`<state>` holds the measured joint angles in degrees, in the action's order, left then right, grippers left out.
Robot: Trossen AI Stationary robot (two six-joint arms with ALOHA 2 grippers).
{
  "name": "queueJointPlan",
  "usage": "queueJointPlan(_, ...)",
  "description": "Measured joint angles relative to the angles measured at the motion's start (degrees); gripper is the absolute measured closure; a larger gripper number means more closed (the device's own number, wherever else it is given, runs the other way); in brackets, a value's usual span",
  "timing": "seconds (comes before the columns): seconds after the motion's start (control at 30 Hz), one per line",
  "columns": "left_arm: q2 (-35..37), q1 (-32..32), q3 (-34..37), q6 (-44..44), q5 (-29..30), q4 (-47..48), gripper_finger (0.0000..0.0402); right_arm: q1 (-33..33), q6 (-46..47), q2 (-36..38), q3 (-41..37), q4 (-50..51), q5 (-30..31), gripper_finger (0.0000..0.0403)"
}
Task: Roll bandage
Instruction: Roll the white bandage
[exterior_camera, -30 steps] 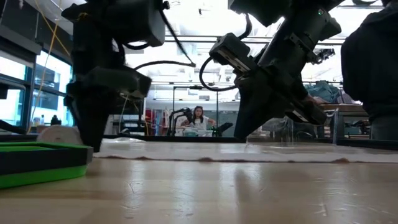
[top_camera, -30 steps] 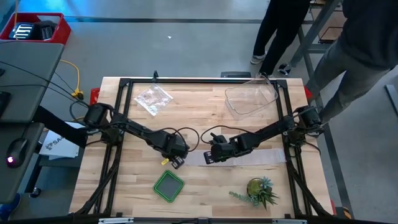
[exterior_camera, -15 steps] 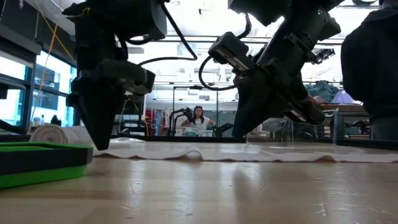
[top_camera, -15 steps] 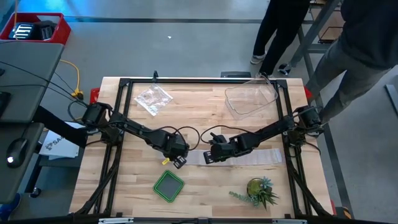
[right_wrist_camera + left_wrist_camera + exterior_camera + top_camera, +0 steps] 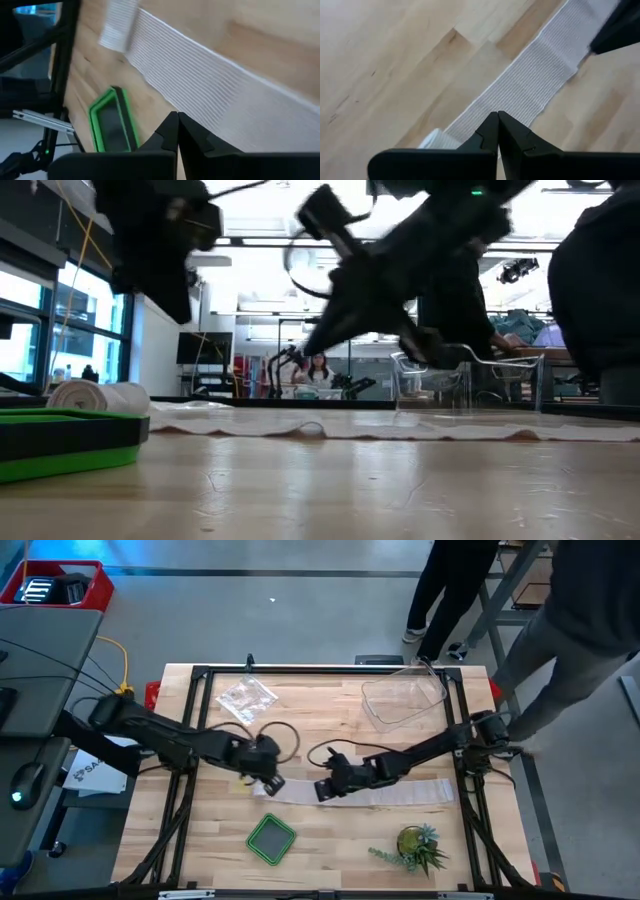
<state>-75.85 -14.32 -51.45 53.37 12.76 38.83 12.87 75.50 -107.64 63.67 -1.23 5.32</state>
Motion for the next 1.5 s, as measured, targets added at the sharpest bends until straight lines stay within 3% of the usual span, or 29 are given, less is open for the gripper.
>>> queueJointPlan(0.23, 16.0, -2.9, 14.4, 12.5, 0.3, -3.6, 0.0401, -2.1, -9.4, -5.7, 10.0, 2.4, -3.0, 0.0403)
queueJointPlan(0.47, 24.7, -5.5, 20.8, 19.8, 0.6, -2.0, 0.0401, -4.4, -13.0, -6.0, 10.6, 5.8, -6.9, 0.0403)
queueJointPlan(0.7, 25.2, -7.9, 20.8, 30.7, 0.8, 11.4, 0.0402, -5.9, -12.6, -6.1, 10.6, 6.2, -7.3, 0.0403)
queueJointPlan(0.87, 22.6, -8.9, 20.8, 36.2, 1.8, 15.0, 0.0401, -6.2, -12.7, -7.3, 12.1, 5.2, -5.7, 0.0403)
queueJointPlan(1.0, 20.4, -8.2, 20.8, 36.6, 3.9, 12.6, 0.0402, -5.7, -14.4, -11.6, 16.4, 3.2, -8.1, 0.0403)
queueJointPlan(1.27, 18.7, -8.2, 27.0, 44.2, 2.2, -4.3, 0.0402, -5.8, -20.1, -20.8, 30.0, 9.8, -9.6, 0.0403)
queueJointPlan(1.5, 17.7, -9.7, 28.9, 44.6, 4.2, -6.8, 0.0401, -5.3, -27.9, -27.6, 38.7, 16.1, -9.8, 0.0403)
